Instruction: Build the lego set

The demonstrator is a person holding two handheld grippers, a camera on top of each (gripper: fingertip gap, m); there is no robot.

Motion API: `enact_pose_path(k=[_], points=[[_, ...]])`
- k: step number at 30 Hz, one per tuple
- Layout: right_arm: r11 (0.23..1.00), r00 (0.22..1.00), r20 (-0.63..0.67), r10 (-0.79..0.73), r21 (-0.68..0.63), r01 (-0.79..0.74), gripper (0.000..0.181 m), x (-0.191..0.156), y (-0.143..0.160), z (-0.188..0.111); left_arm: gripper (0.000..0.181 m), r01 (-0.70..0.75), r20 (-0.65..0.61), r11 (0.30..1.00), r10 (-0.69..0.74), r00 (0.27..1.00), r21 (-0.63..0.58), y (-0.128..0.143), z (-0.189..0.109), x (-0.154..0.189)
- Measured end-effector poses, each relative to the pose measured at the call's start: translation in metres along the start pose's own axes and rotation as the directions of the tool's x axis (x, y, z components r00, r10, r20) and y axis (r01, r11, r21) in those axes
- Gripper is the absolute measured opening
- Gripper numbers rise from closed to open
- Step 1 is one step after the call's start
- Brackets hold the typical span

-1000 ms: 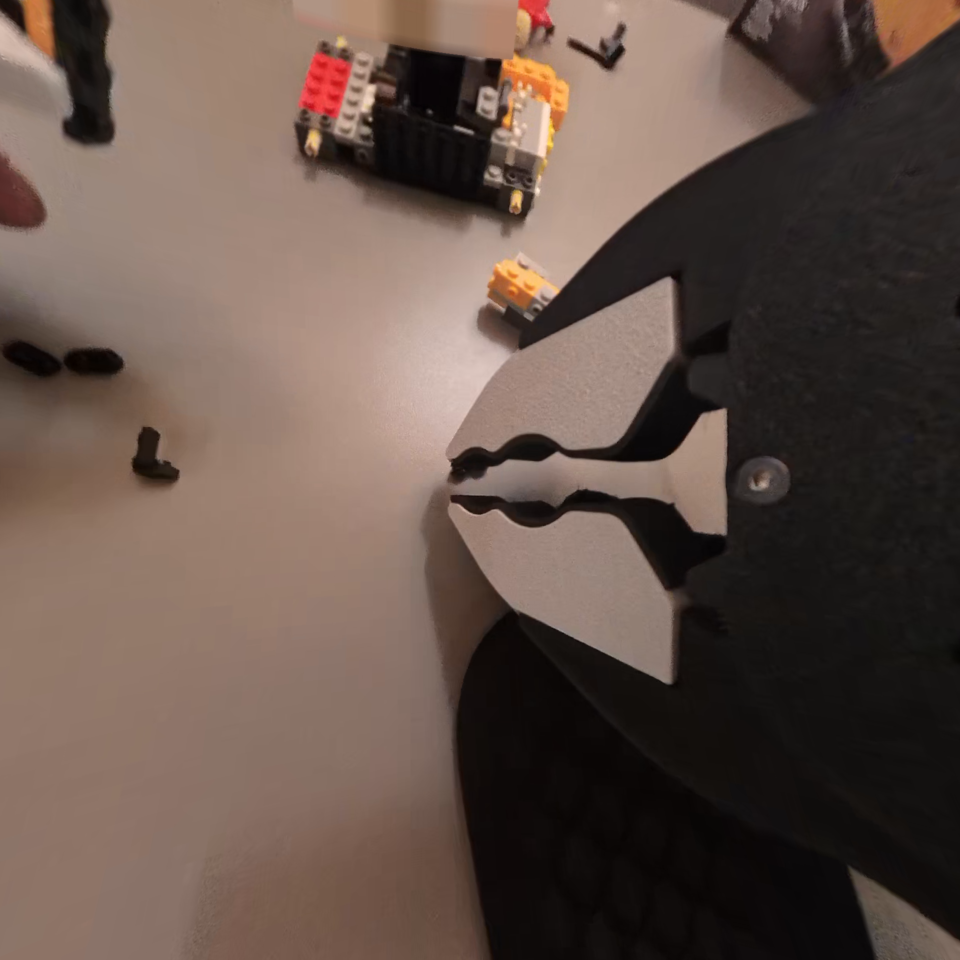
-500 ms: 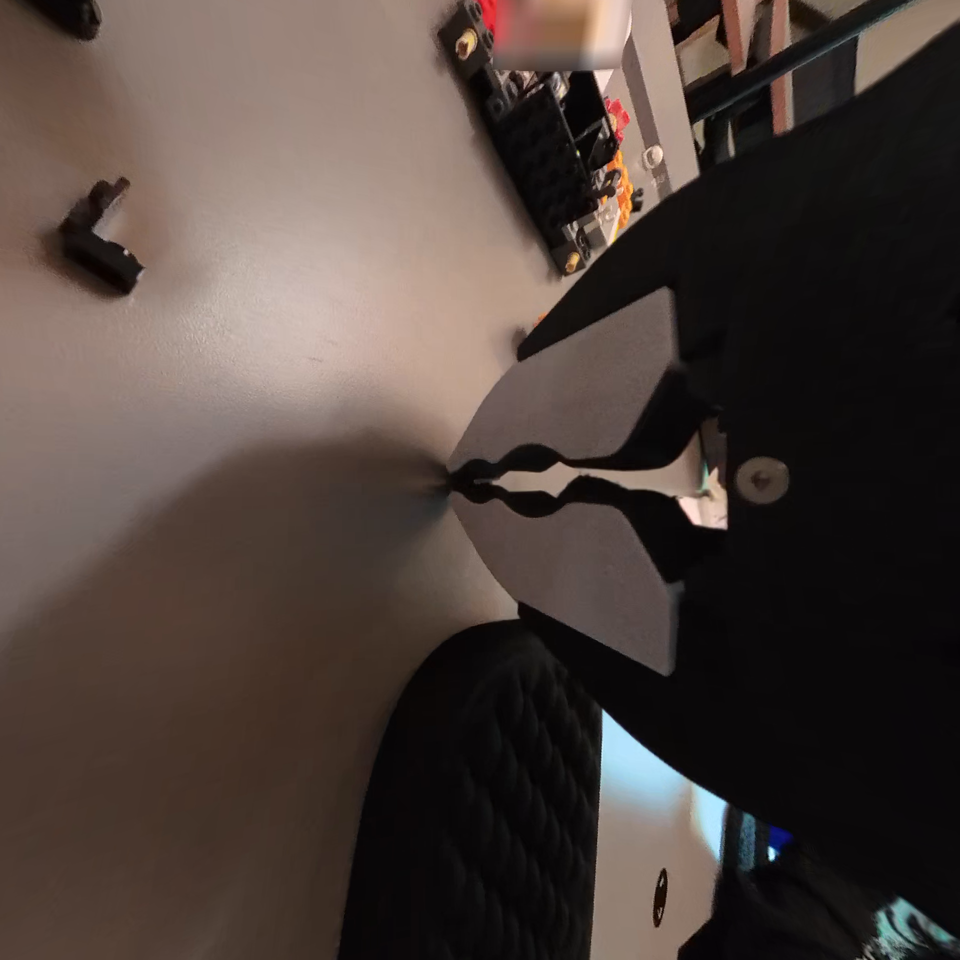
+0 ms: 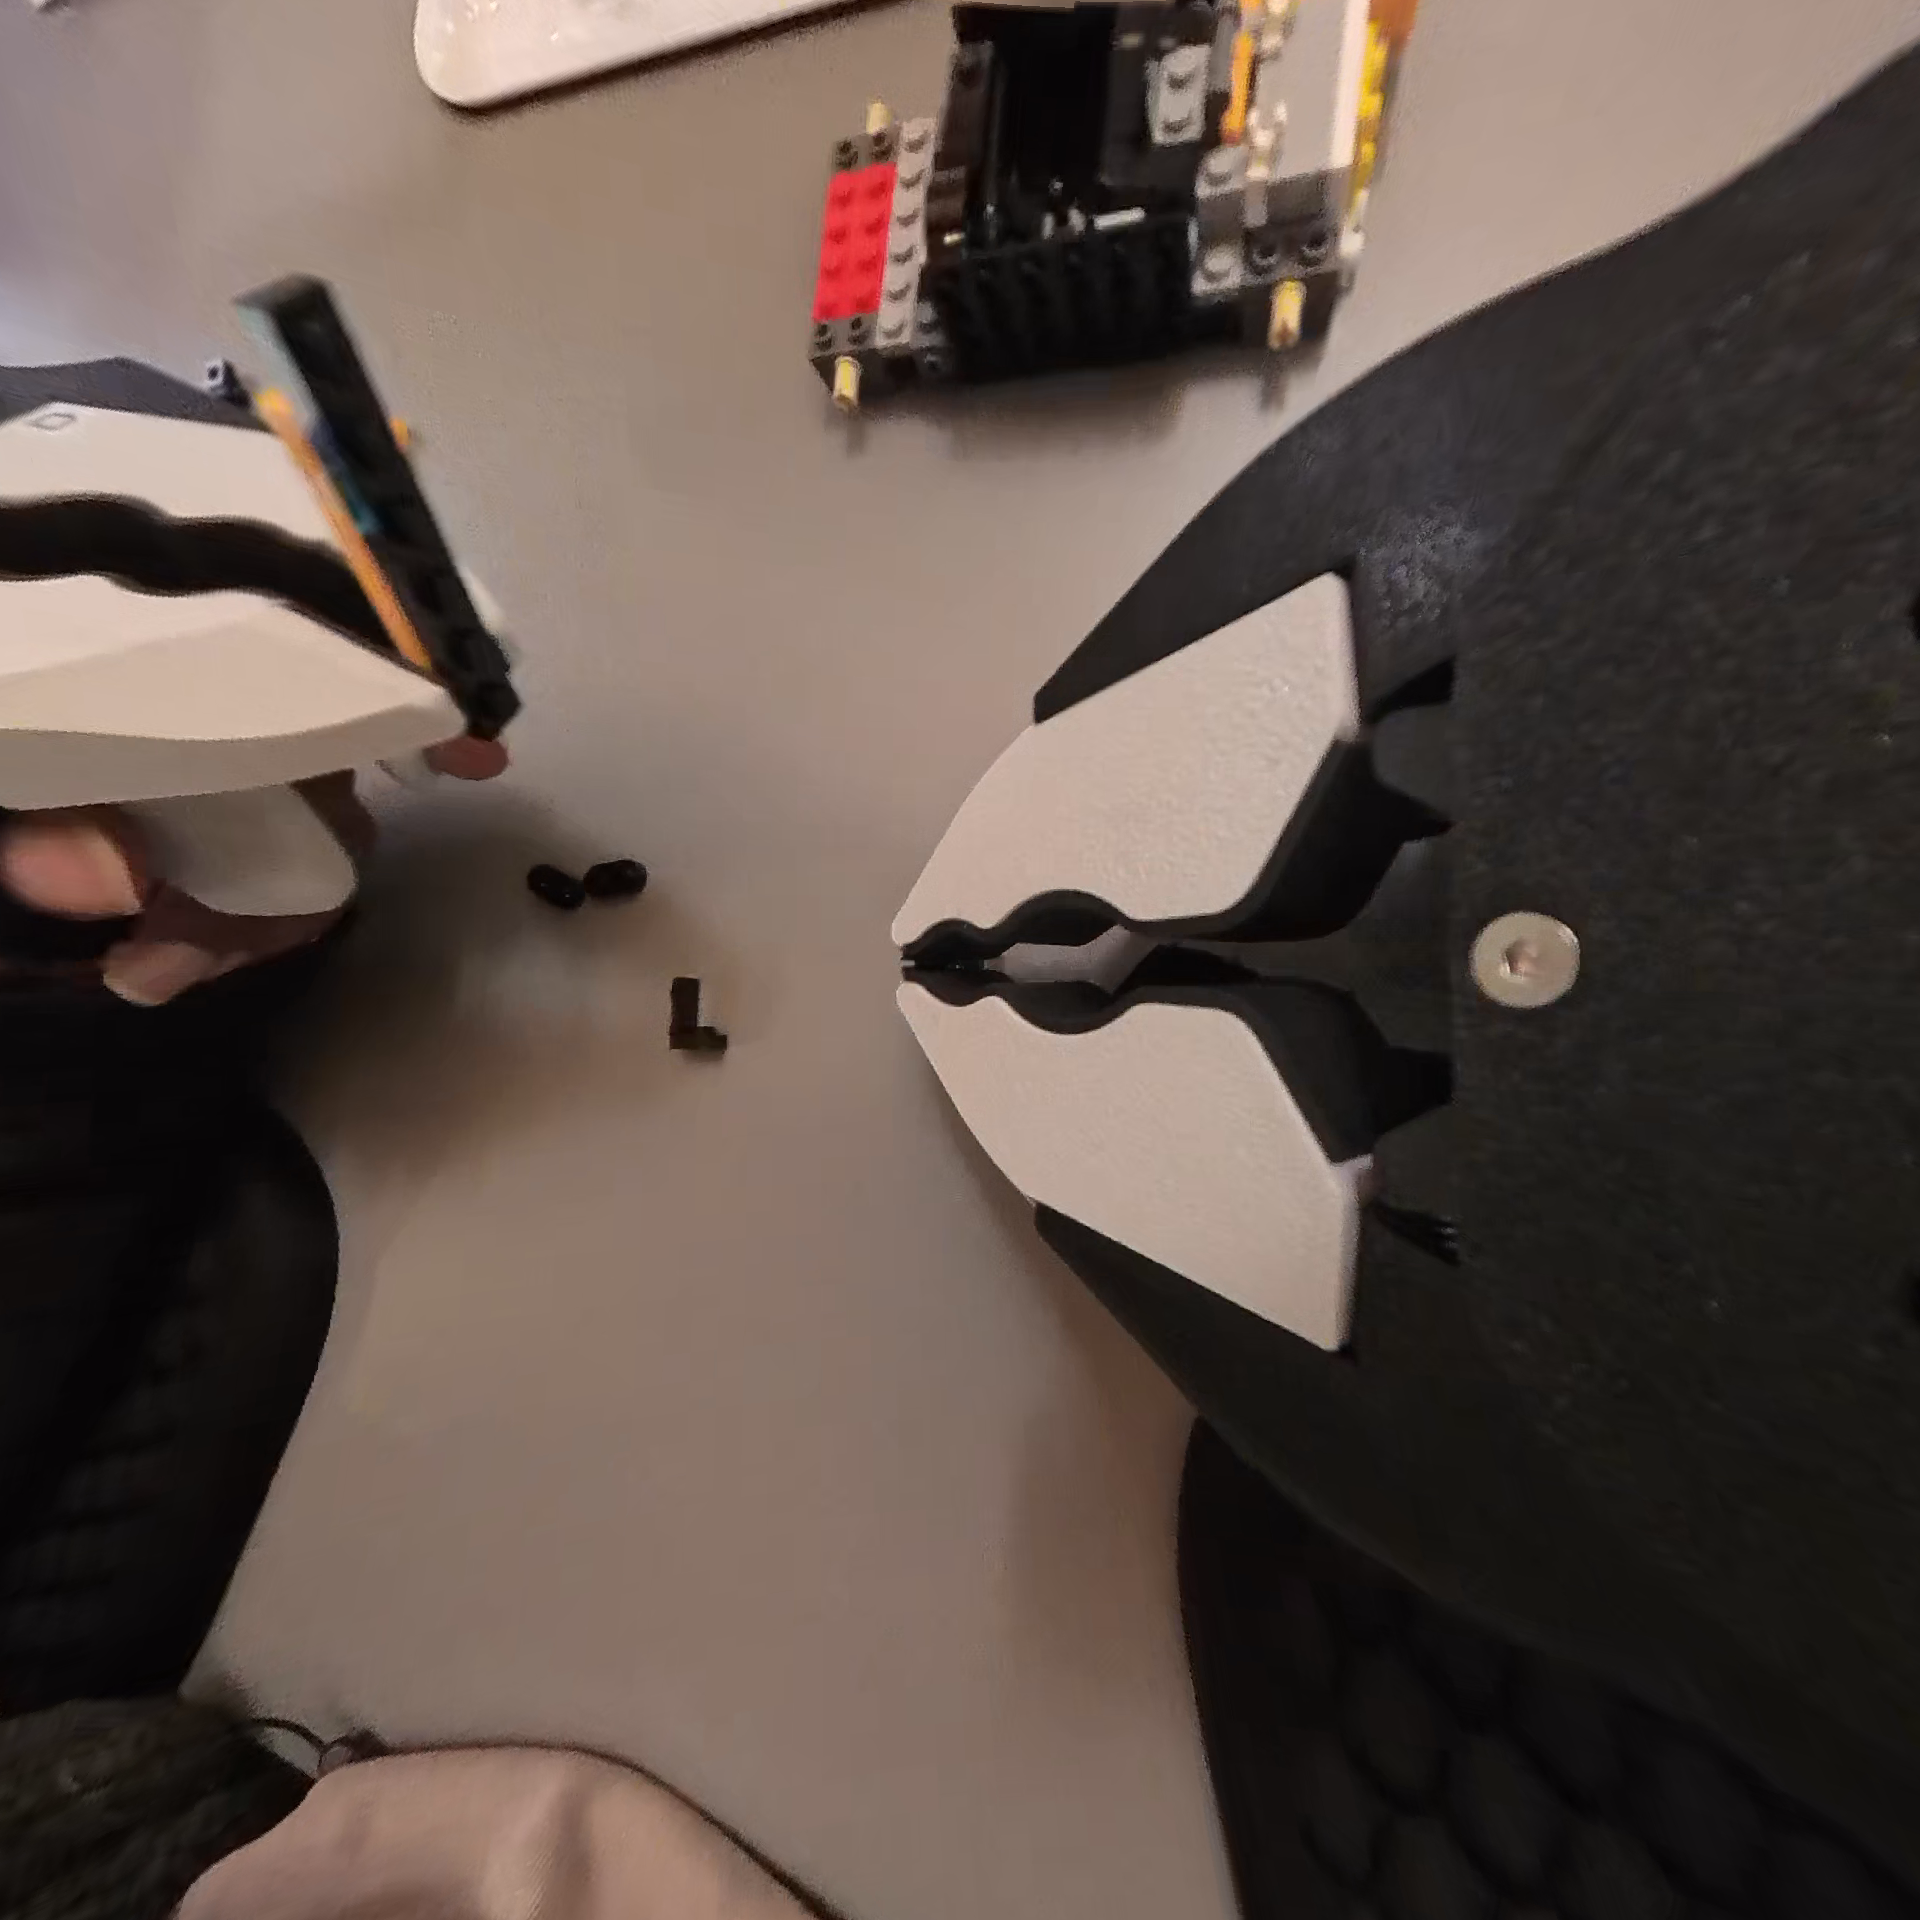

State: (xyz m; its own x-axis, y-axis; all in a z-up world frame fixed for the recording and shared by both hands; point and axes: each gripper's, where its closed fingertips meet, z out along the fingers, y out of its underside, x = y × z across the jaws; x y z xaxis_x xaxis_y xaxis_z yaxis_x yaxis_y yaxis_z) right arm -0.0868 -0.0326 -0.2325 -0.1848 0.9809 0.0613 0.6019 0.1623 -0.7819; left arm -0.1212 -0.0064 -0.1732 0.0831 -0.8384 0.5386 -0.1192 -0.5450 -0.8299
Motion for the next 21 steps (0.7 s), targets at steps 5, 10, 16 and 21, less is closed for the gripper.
enact_pose_path(k=[5, 10, 16, 21], points=[[1.0, 0.999, -0.033, 0.013, -0.008, -0.014, 0.001, 0.0, 0.014, -0.006, 0.007, 0.015, -0.006, 1.0, -0.015, 1.0, -0.001, 0.001, 0.0, -0.001], [0.999, 0.998, -0.031, 0.049, -0.017, -0.049, 0.005, 0.0, 0.021, -0.014, 0.008, 0.031, -0.006, 1.0, -0.031, 0.999, -0.006, 0.002, 0.0, -0.004], [0.994, 0.994, -0.039, 0.099, -0.041, -0.101, 0.011, 0.0, 0.025, -0.026, 0.008, 0.038, -0.005, 0.999, -0.038, 0.999, -0.011, 0.004, 0.0, -0.005], [0.974, 0.974, -0.17, 0.151, -0.142, -0.176, 0.011, 0.003, 0.027, -0.036, 0.007, 0.034, -0.009, 0.999, -0.034, 0.999, -0.007, 0.003, 0.0, -0.004]])
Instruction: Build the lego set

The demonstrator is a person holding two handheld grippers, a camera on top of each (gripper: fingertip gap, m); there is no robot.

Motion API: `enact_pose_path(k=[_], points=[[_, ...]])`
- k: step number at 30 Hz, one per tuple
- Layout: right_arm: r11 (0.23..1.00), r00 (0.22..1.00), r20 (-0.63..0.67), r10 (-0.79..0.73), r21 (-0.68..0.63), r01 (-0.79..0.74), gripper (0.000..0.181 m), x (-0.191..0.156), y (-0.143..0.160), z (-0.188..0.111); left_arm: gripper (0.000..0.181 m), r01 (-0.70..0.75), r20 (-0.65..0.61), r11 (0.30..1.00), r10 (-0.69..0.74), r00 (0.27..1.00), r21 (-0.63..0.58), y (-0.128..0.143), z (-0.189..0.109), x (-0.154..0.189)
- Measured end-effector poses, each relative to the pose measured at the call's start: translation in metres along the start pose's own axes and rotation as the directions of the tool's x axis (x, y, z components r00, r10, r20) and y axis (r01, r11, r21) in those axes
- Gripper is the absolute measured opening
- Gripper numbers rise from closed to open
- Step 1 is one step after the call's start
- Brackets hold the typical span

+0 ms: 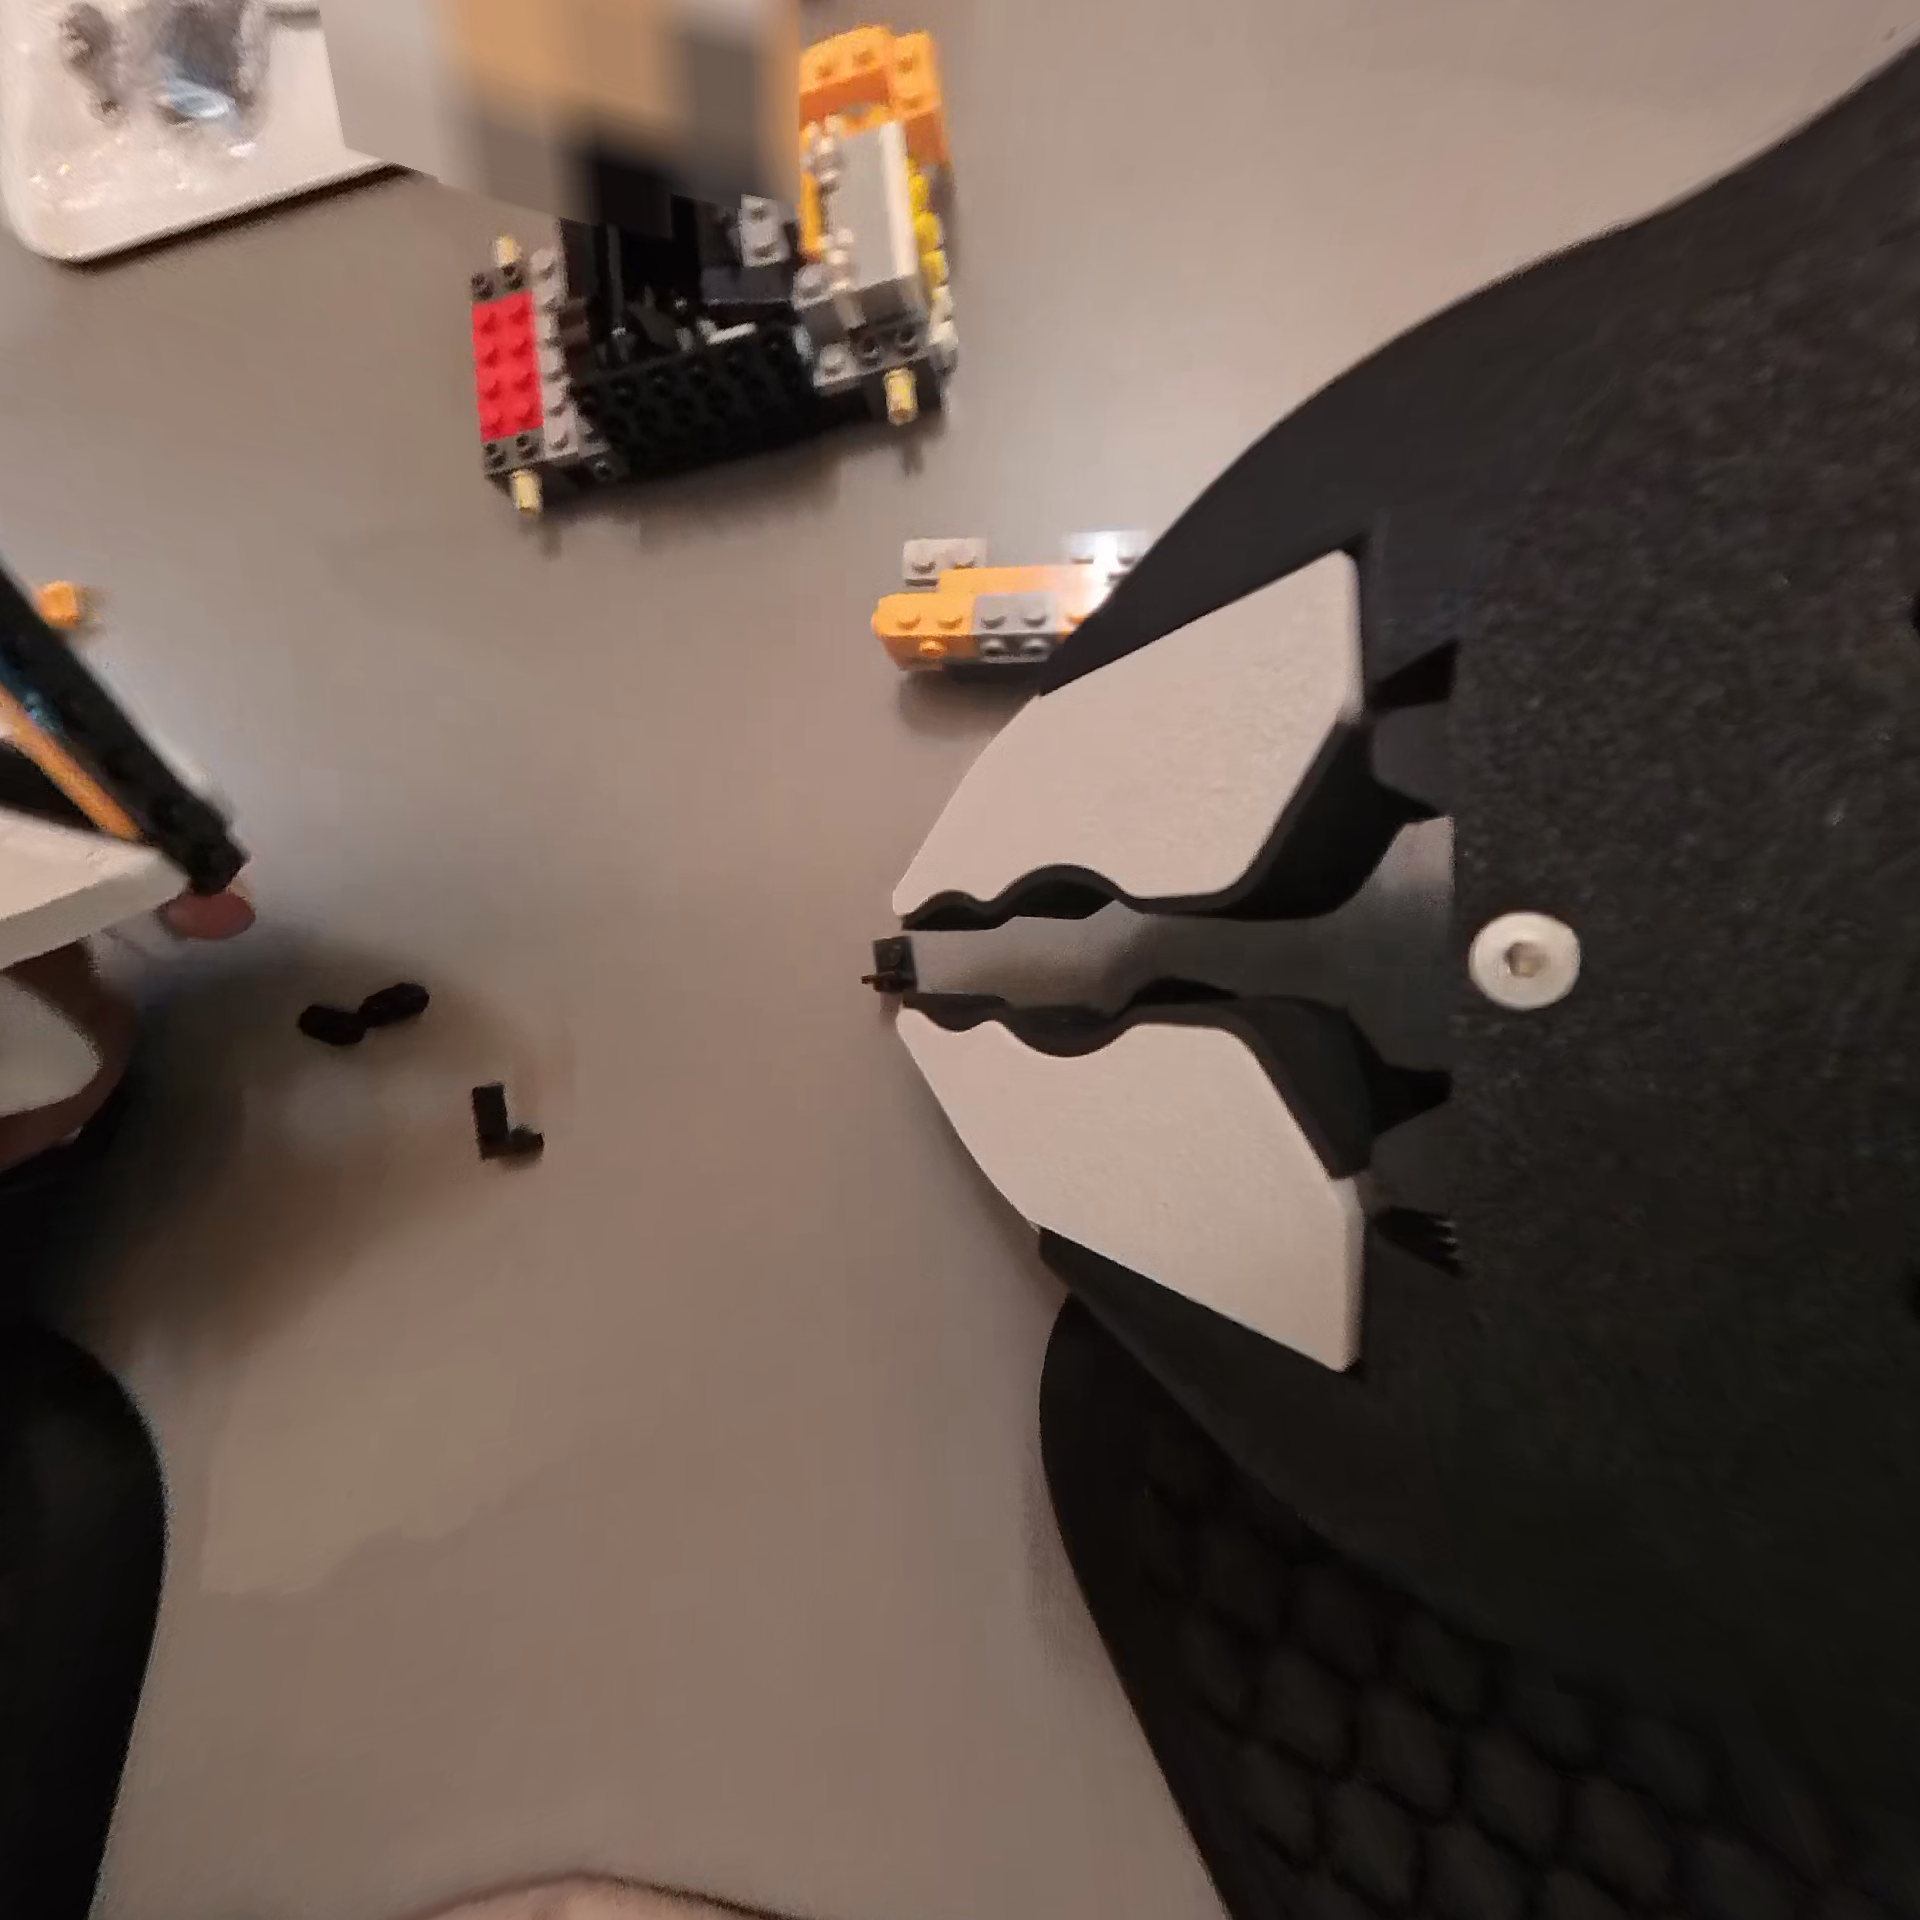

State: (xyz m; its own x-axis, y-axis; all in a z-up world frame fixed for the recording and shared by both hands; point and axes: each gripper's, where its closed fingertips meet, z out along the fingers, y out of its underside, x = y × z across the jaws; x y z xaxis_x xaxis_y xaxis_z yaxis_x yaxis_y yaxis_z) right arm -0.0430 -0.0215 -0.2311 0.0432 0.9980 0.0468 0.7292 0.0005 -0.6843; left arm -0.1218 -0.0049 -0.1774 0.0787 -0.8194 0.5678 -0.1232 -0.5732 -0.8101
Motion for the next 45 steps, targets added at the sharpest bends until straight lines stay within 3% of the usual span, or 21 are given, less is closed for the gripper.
enact_pose_path(k=[3, 5, 7, 12, 17, 26, 32, 36, 41, 45], points=[[0.971, 0.97, -0.157, 0.185, -0.123, -0.205, 0.011, 0.004, 0.006, 0.001, 0.007, 0.001, 0.002, 1.0, -0.001, 1.0, 0.001, 0.0, 0.0, 0.0], [0.912, 0.909, -0.223, 0.353, -0.136, -0.387, 0.014, -0.003, 0.005, 0.004, 0.007, -0.001, 0.006, 1.0, 0.001, 1.0, 0.005, -0.001, 0.0, 0.0], [0.864, 0.853, -0.304, 0.425, -0.144, -0.482, 0.02, -0.009, 0.005, 0.006, 0.007, -0.006, 0.013, 1.0, 0.006, 1.0, 0.011, -0.002, -0.001, 0.0], [0.793, 0.749, -0.425, 0.509, -0.105, -0.599, 0.03, -0.022, 0.003, 0.013, 0.008, -0.018, 0.027, 0.999, 0.017, 0.999, 0.037, -0.006, -0.002, 0.0], [0.712, 0.63, -0.49, 0.602, -0.027, -0.702, 0.026, -0.012, 0.007, 0.018, 0.008, -0.025, 0.039, 0.999, 0.023, 0.999, 0.045, -0.005, -0.002, -0.001], [0.734, 0.649, -0.5, 0.573, -0.04, -0.678, 0.012, -0.001, 0.01, 0.024, 0.008, -0.019, 0.029, 0.998, 0.017, 0.999, 0.055, -0.006, -0.002, 0.0], [0.829, 0.788, -0.345, 0.511, -0.044, -0.557, 0.008, -0.002, 0.009, 0.023, 0.008, -0.013, 0.011, 0.998, 0.013, 1.0, 0.059, -0.006, -0.002, 0.003], [0.878, 0.88, -0.144, 0.452, 0.248, -0.41, 0.008, 0.002, -0.035, 0.006, 0.007, -0.001, -0.056, 0.996, 0.005, 0.998, 0.085, -0.01, -0.002, 0.013], [0.7, 0.915, 0.065, 0.397, 0.624, -0.348, 0.007, 0.013, -0.112, -0.033, 0.007, 0.097, -0.208, 0.97, -0.05, 0.977, 0.223, -0.03, -0.007, 0.031], [0.569, 0.906, 0.197, 0.374, 0.723, -0.392, 0.007, 0.017, -0.145, -0.045, 0.008, 0.195, -0.292, 0.916, -0.091, 0.952, 0.35, -0.048, -0.017, 0.034]])
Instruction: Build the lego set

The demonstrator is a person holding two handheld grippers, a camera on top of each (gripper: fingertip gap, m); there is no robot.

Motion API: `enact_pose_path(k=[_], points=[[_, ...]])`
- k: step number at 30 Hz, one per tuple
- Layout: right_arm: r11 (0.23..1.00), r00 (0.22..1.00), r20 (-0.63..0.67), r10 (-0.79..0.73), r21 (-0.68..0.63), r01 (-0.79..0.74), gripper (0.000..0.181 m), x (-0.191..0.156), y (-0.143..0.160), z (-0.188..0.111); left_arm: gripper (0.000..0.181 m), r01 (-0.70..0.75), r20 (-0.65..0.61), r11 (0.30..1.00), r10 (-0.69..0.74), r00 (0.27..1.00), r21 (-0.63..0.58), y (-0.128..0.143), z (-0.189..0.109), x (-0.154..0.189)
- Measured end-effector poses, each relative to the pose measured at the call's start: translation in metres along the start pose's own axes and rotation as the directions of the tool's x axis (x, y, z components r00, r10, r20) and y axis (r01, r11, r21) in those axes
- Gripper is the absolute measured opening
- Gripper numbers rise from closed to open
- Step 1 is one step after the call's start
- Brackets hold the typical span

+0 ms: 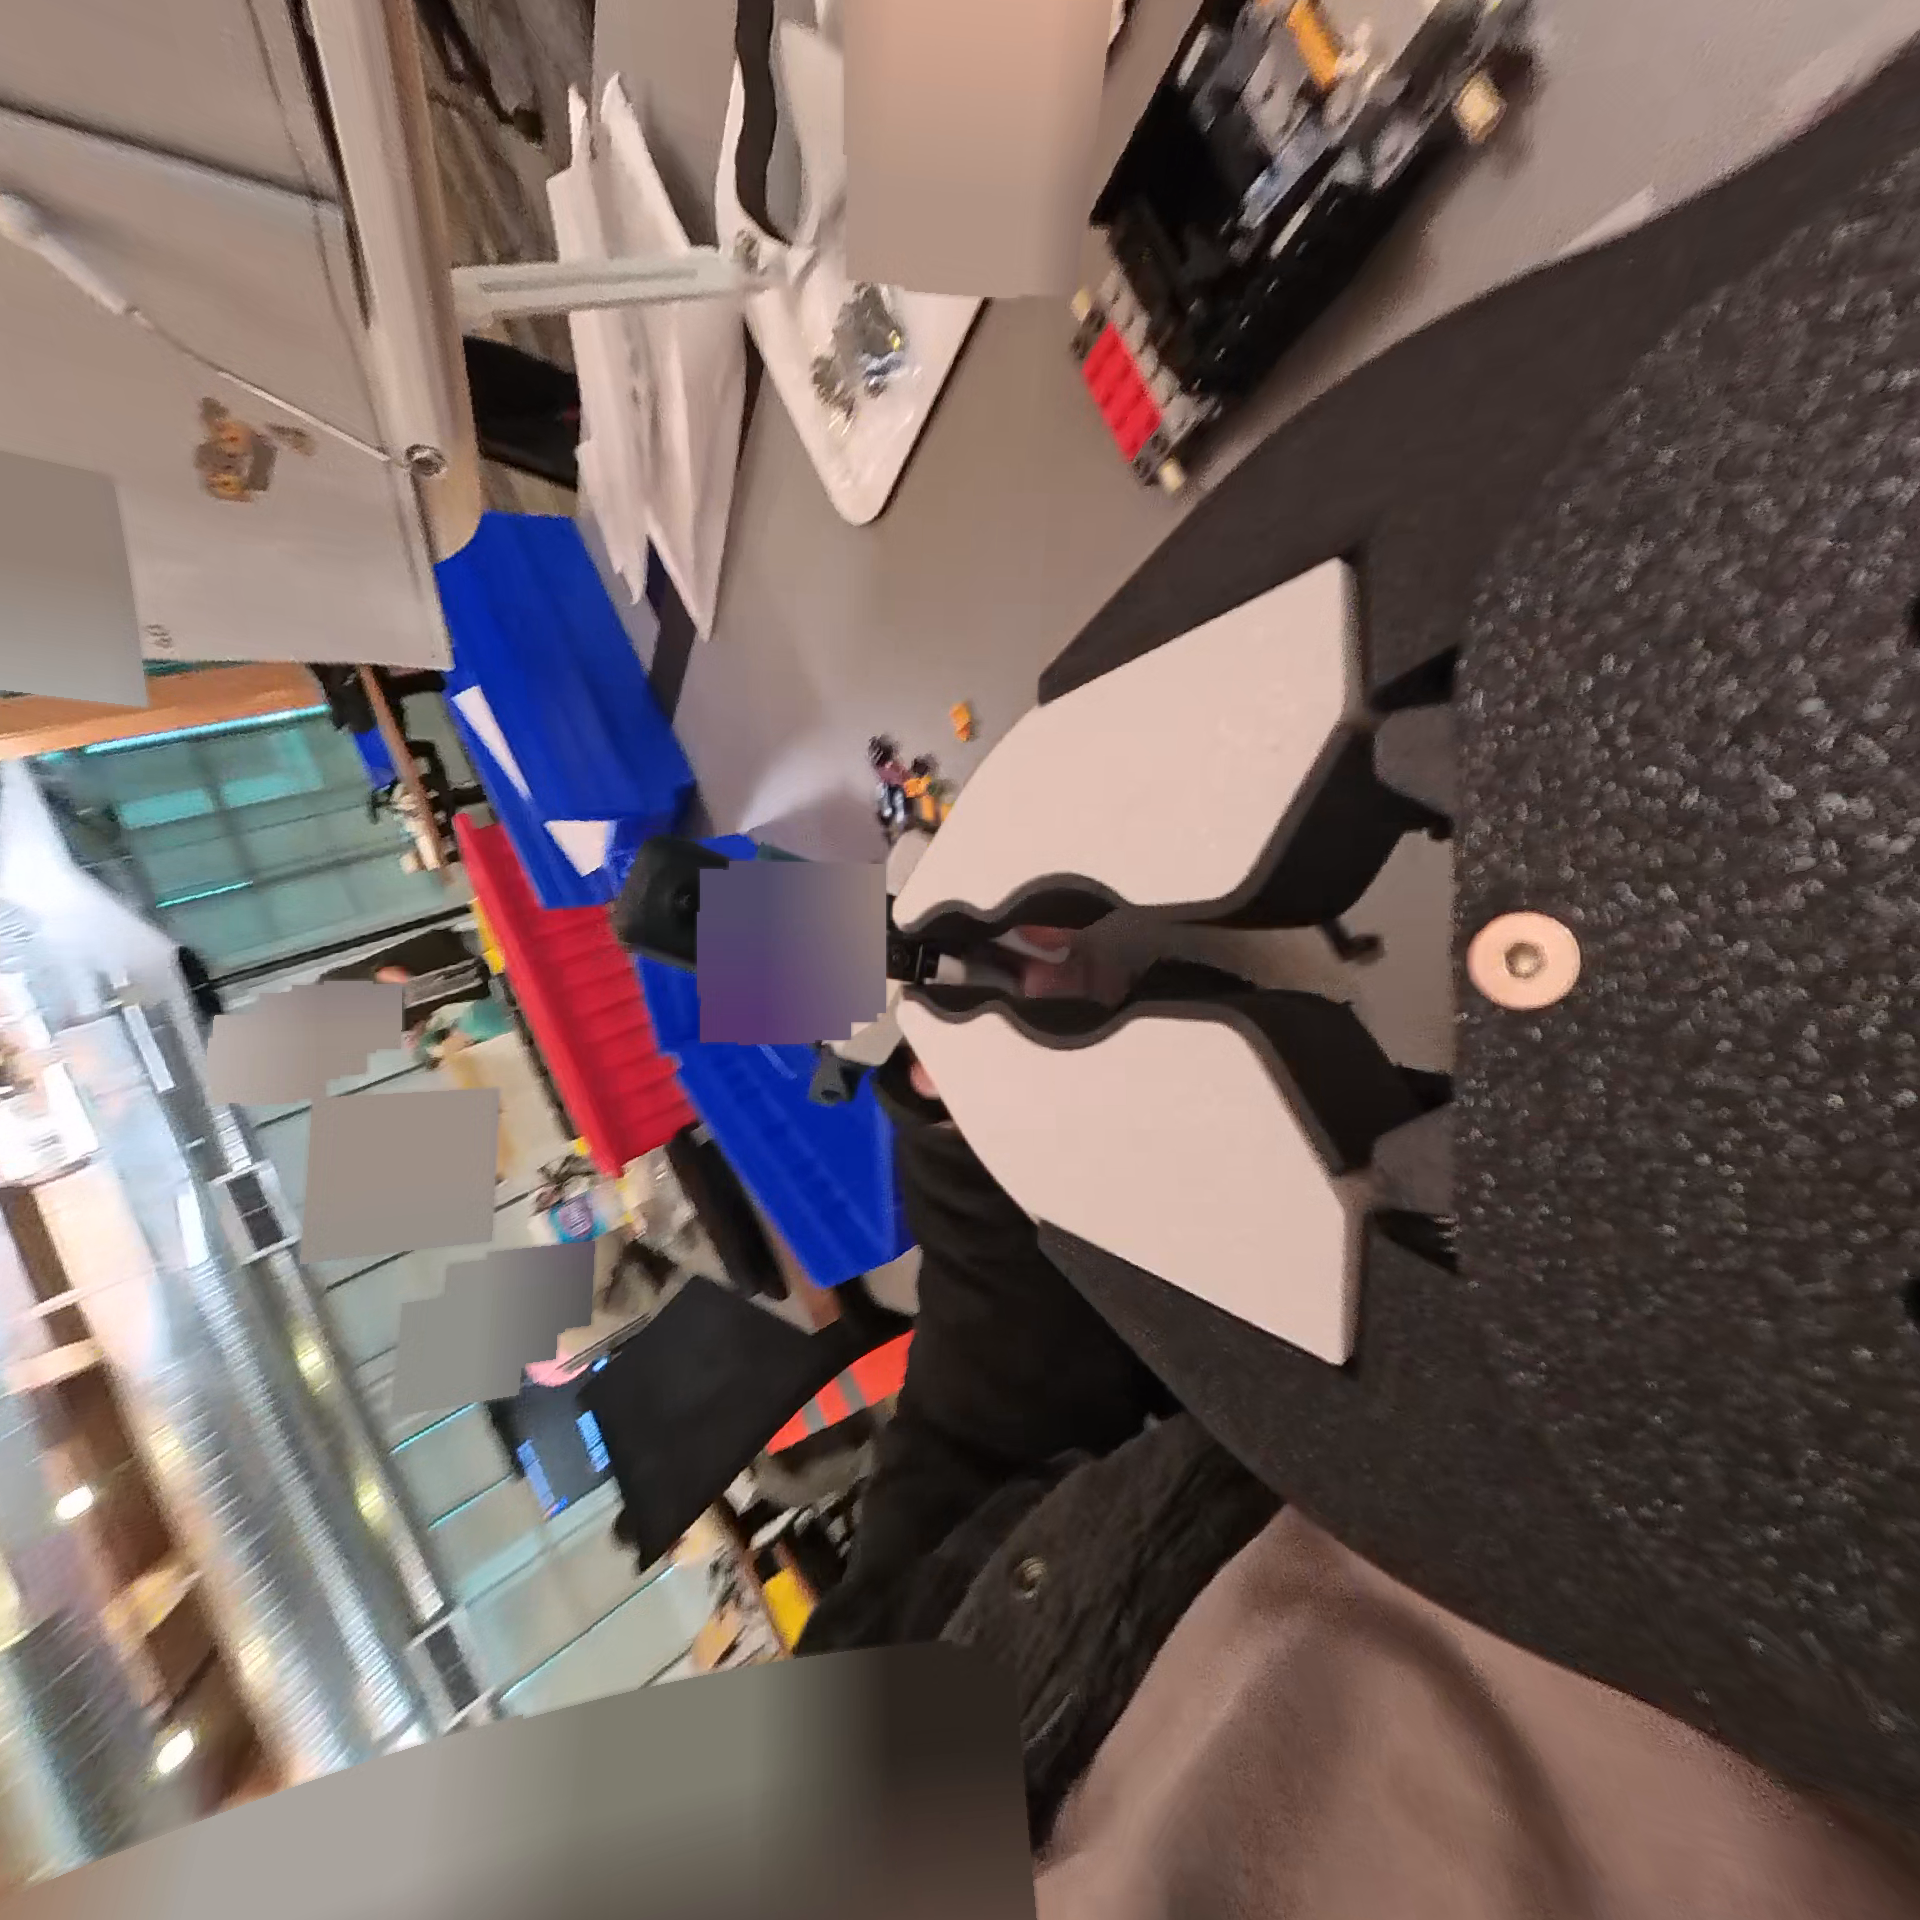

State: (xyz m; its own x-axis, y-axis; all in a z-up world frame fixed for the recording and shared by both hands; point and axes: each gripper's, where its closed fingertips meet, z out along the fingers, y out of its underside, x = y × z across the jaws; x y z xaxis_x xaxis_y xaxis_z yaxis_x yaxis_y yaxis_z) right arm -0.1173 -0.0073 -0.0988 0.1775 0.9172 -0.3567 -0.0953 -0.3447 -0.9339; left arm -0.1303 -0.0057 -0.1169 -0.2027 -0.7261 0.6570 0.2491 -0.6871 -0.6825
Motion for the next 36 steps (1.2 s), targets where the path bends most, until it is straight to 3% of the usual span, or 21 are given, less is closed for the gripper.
enact_pose_path(k=[6, 11, 27, 36], points=[[0.998, 0.998, 0.004, 0.061, 0.032, -0.061, 0.007, 0.002, 0.005, 0.007, 0.008, -0.009, -0.027, 0.998, 0.01, 1.0, 0.057, -0.004, 0.006, 0.006], [0.997, 0.997, 0.007, 0.072, -0.02, -0.072, 0.007, 0.003, 0.016, 0.007, 0.008, -0.041, 0.014, 0.997, 0.04, 0.999, 0.072, -0.004, 0.01, 0.002], [0.996, 0.996, 0.018, 0.082, 0.016, -0.082, 0.007, 0.004, 0.015, 0.007, 0.008, -0.094, 0.047, 0.994, 0.092, 0.995, 0.06, -0.003, 0.012, 0.004], [0.992, 0.991, 0.064, 0.118, 0.031, -0.12, 0.007, 0.0, 0.016, 0.005, 0.009, -0.053, 0.023, 0.997, 0.052, 0.998, 0.055, 0.0, 0.015, 0.006]])
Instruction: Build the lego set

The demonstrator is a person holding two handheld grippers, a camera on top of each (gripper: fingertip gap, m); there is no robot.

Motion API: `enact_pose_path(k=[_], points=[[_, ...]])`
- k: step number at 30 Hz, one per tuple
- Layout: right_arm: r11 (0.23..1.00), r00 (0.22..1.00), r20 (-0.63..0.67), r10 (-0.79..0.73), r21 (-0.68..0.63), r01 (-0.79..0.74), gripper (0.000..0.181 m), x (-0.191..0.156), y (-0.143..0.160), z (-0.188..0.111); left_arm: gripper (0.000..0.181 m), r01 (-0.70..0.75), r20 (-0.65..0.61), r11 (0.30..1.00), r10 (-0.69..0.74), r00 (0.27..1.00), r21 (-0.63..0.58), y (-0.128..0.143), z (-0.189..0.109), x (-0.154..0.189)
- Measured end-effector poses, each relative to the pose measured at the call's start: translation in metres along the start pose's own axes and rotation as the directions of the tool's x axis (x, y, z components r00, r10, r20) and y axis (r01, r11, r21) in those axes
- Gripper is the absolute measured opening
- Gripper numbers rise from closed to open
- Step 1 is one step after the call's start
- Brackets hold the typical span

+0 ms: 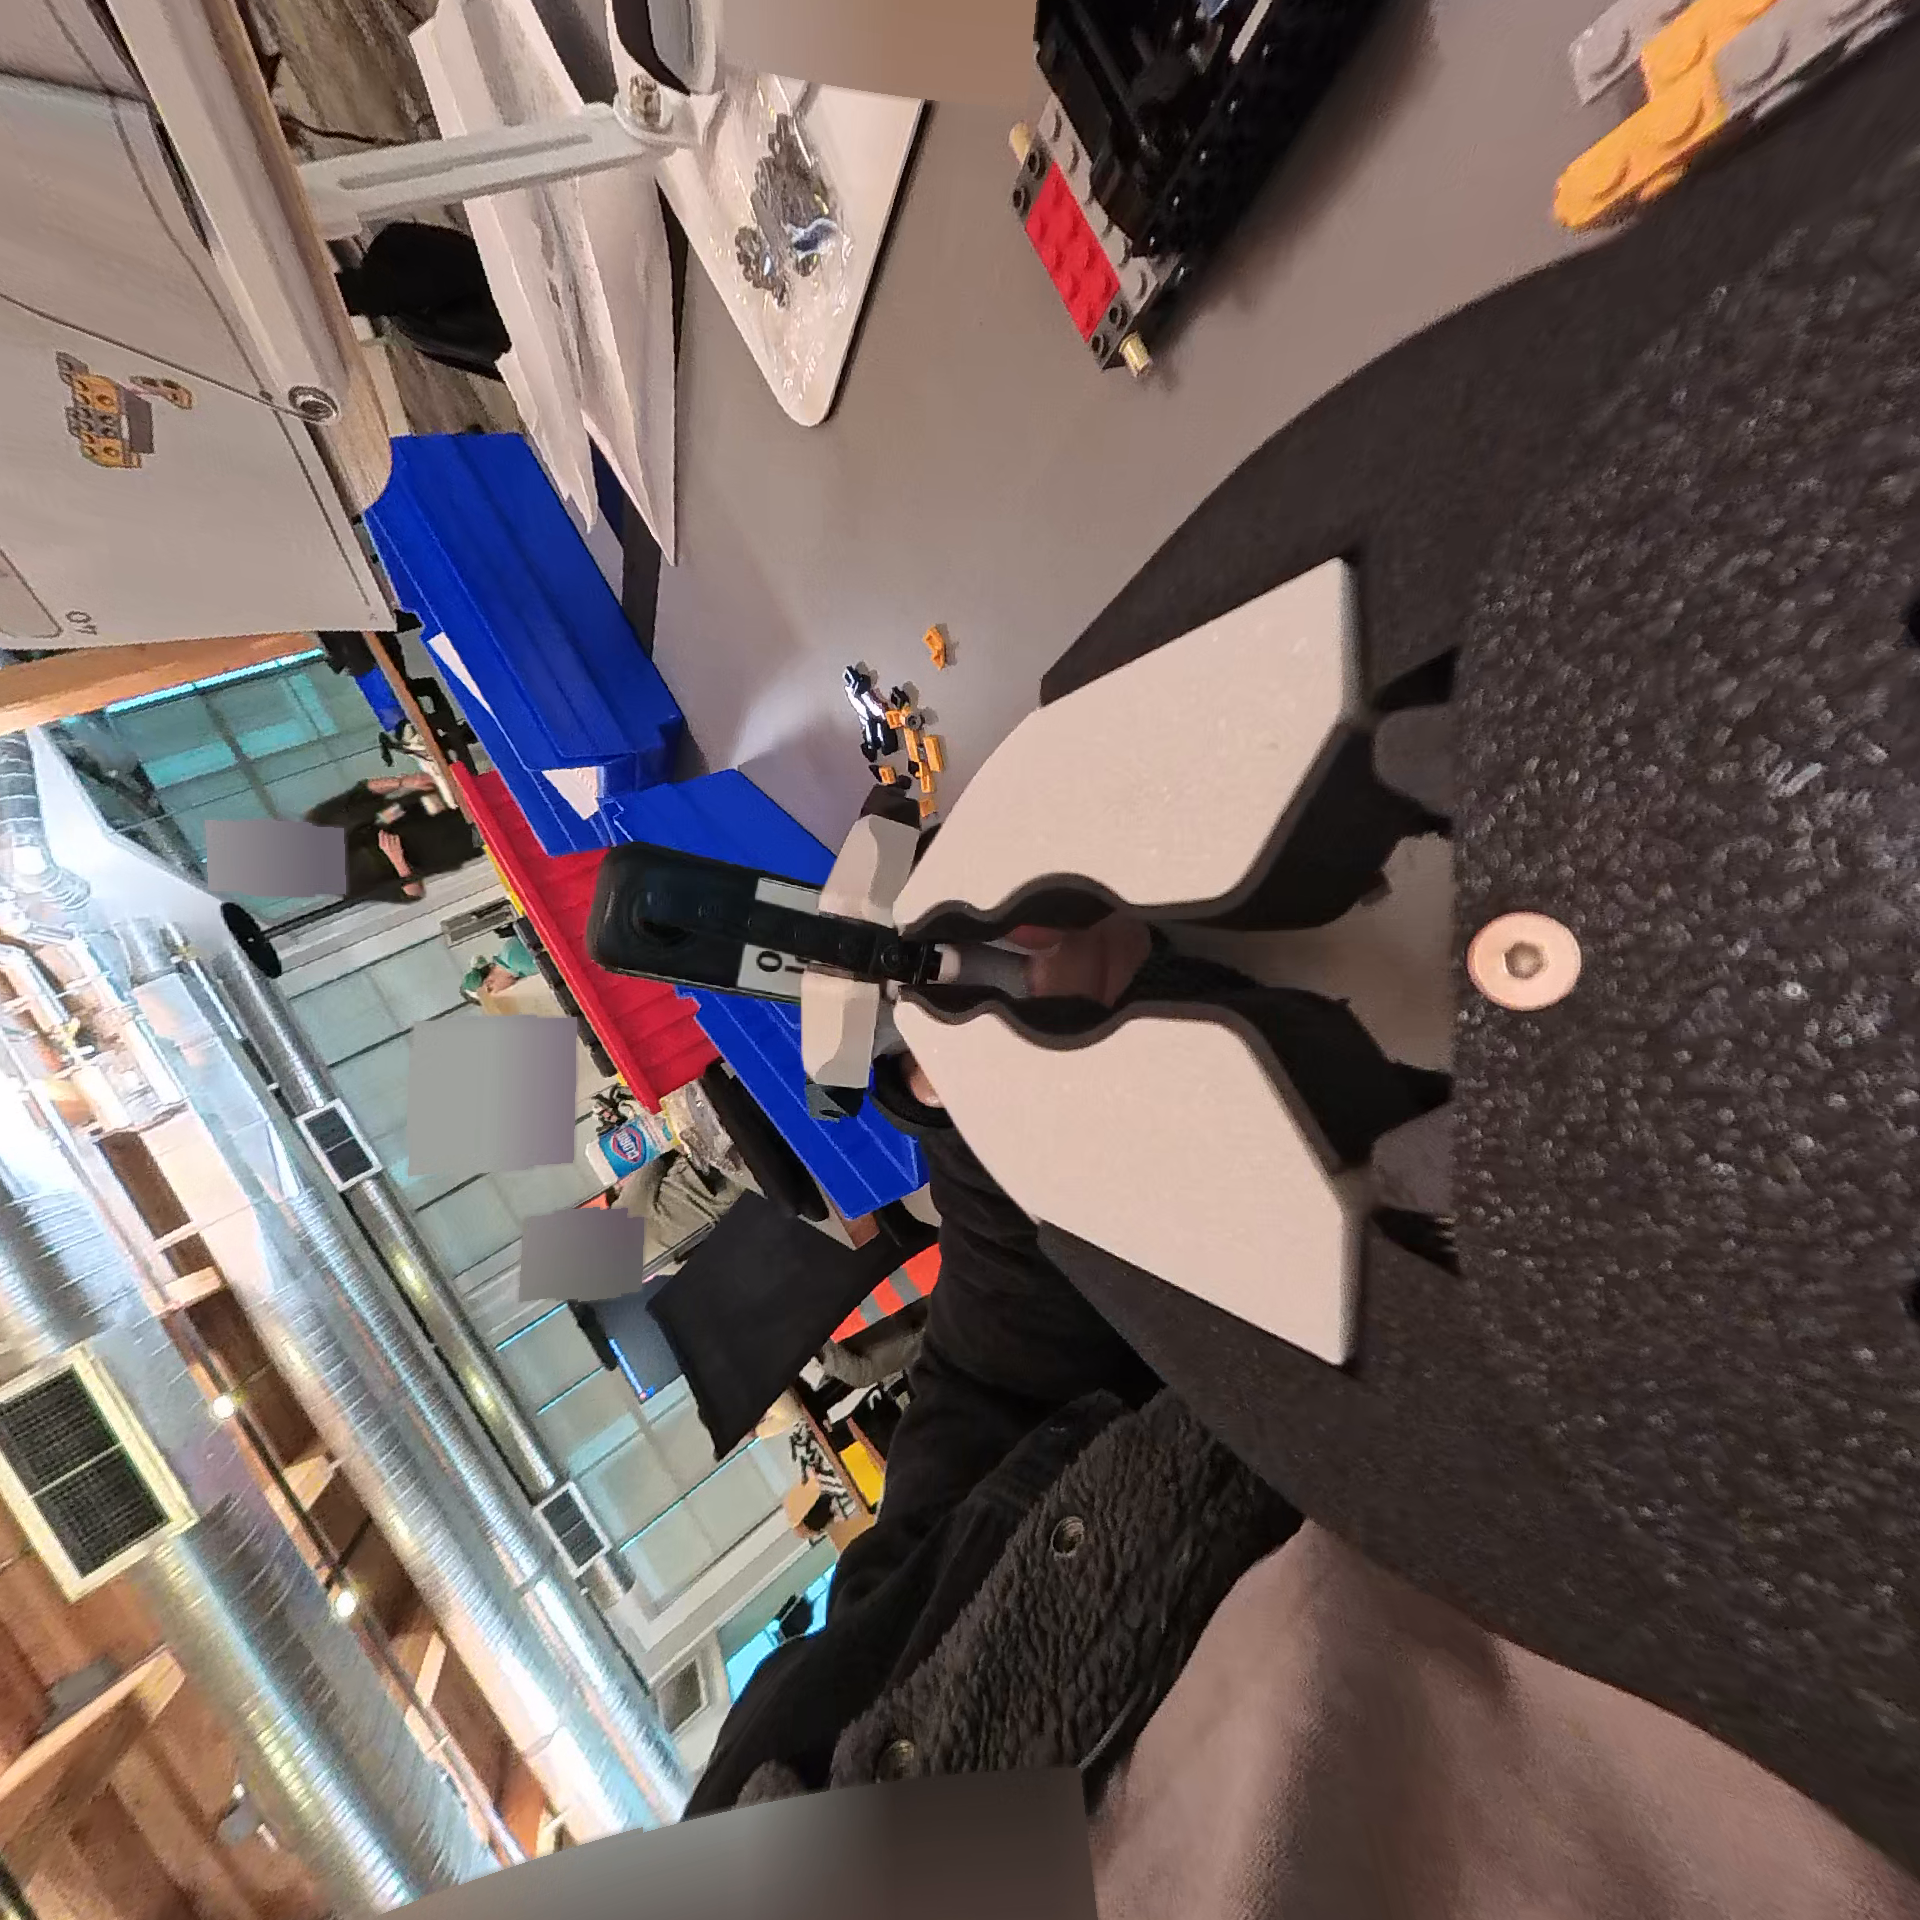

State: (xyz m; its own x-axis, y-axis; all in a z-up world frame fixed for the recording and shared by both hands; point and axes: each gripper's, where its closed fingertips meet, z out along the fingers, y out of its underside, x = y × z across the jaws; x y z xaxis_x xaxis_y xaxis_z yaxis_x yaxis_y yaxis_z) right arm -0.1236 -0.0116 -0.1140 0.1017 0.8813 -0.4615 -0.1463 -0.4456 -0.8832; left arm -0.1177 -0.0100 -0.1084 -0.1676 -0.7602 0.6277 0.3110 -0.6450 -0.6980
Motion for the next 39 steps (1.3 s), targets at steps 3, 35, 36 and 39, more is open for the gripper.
enact_pose_path(k=[3, 35, 36, 39], points=[[1.0, 1.0, -0.006, 0.002, 0.022, -0.002, 0.007, 0.0, -0.001, 0.0, 0.009, 0.026, -0.006, 0.999, -0.026, 1.0, 0.026, -0.001, 0.001, 0.0], [0.972, 0.991, -0.132, -0.028, 0.227, 0.057, 0.007, 0.003, -0.012, 0.003, 0.009, 0.106, -0.043, 0.979, -0.1, 0.994, 0.174, -0.011, 0.006, -0.002], [0.97, 0.991, -0.132, -0.019, 0.238, 0.05, 0.007, 0.003, -0.012, 0.003, 0.009, 0.108, -0.046, 0.978, -0.102, 0.994, 0.178, -0.011, 0.006, -0.002], [0.966, 0.989, -0.145, -0.02, 0.254, 0.057, 0.007, 0.003, -0.013, 0.004, 0.009, 0.112, -0.047, 0.974, -0.105, 0.993, 0.196, -0.012, 0.006, -0.002]])
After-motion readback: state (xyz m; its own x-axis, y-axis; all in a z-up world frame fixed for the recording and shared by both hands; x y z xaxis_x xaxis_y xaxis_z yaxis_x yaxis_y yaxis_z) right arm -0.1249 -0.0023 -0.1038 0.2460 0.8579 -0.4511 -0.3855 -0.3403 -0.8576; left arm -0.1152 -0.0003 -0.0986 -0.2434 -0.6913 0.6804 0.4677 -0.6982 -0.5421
